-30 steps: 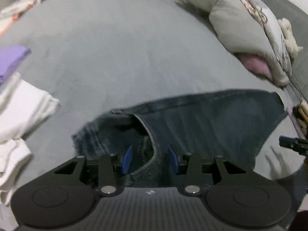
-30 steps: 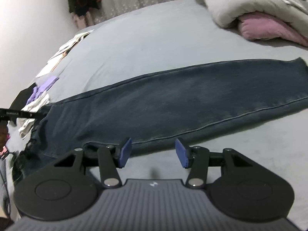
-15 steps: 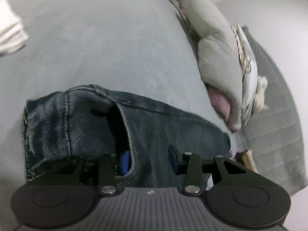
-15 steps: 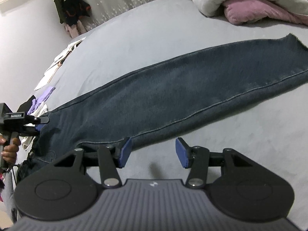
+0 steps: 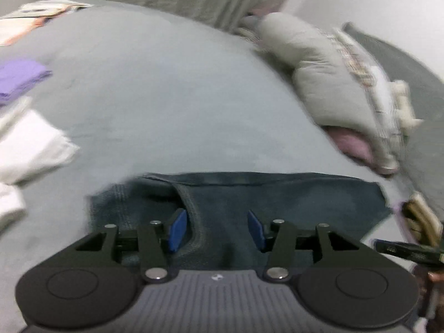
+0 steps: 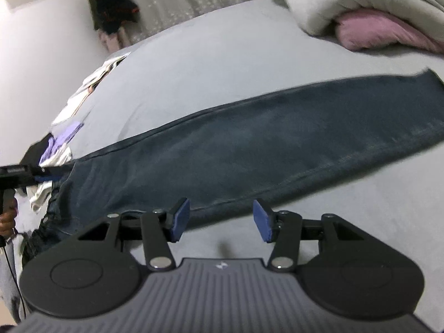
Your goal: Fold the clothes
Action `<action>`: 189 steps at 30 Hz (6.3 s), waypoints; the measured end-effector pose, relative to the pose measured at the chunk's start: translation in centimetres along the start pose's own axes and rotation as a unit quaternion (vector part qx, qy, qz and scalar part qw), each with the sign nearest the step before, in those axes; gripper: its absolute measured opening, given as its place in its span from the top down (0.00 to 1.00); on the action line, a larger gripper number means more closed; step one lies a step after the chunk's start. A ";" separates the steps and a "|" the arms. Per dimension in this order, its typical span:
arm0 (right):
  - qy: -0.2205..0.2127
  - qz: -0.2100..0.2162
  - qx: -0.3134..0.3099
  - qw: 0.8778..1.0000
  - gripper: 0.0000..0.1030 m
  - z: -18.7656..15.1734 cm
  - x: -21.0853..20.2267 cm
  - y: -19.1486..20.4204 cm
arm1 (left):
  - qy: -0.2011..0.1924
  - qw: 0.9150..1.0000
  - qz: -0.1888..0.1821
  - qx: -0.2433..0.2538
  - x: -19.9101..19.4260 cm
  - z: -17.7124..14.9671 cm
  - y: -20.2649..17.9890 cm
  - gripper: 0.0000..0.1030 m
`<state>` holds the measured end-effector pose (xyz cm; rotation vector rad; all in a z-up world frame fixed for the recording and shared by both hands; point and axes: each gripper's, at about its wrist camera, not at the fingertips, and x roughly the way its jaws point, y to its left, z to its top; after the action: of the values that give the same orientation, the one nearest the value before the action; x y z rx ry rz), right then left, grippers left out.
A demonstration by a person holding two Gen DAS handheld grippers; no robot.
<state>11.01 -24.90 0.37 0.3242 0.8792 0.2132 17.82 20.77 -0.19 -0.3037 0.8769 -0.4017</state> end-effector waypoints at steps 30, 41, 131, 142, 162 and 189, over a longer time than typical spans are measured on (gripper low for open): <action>0.020 0.071 -0.367 0.927 0.49 9.5 12.0 6.7 | 0.033 0.970 -0.115 0.210 7.6 -6.7 -12.9 0.57; 0.066 0.119 -0.427 0.894 0.90 11.1 17.3 7.6 | 0.015 0.965 -0.131 0.226 9.0 -7.8 -14.0 0.46; -0.175 -0.232 -0.114 0.950 0.36 6.4 2.6 -7.8 | -0.079 0.989 0.127 0.011 0.5 -3.2 -8.0 0.40; -0.091 -0.073 -0.202 0.972 0.51 5.0 11.0 1.1 | -0.009 0.997 -0.033 0.066 6.9 -7.9 -12.9 0.39; -0.154 -0.307 -0.018 0.939 0.46 7.1 1.6 -23.4 | -0.031 0.991 -0.033 0.127 7.2 -9.7 -14.7 0.25; -0.144 -0.307 0.000 0.941 0.28 12.8 6.1 -23.2 | -0.030 0.983 -0.119 0.133 8.5 -11.2 -15.4 0.24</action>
<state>25.99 -47.01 -4.86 0.0659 0.6522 -0.4059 10.53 2.21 -6.38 -0.1716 0.7196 -0.7217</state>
